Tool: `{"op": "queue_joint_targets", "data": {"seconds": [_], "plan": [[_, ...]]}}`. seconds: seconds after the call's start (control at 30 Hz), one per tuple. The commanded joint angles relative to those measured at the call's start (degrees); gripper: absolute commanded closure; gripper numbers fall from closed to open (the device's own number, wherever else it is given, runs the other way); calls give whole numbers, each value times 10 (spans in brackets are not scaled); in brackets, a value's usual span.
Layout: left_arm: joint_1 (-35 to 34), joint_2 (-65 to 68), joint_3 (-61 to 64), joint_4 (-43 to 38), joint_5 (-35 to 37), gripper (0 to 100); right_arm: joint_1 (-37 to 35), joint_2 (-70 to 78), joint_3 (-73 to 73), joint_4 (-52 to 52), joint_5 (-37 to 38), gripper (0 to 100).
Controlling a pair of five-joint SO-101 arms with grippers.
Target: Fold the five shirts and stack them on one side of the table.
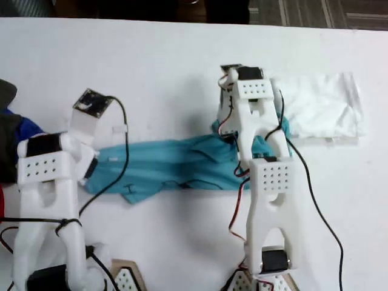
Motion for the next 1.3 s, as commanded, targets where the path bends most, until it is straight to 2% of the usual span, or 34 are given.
{"op": "queue_joint_targets", "data": {"seconds": [0.0, 0.33, 0.53, 0.73, 0.93, 1.27], "plan": [[-24, -7, -26, 0, -19, 974, 10, -52, -36, 7, 6, 981], [-24, -4, -24, 0, -20, 974, -39, -189, 40, 9, 7, 981], [-23, -4, -25, 0, -20, 974, -60, -204, 101, 8, 7, 979], [-25, -7, -21, 0, -17, 974, -79, -213, 140, 6, 8, 852], [-25, -7, -21, 1, -16, 974, -51, -237, 120, 0, 3, 878], [-23, -7, -22, 1, -18, 974, -7, -110, 123, -76, 3, 875]]}}
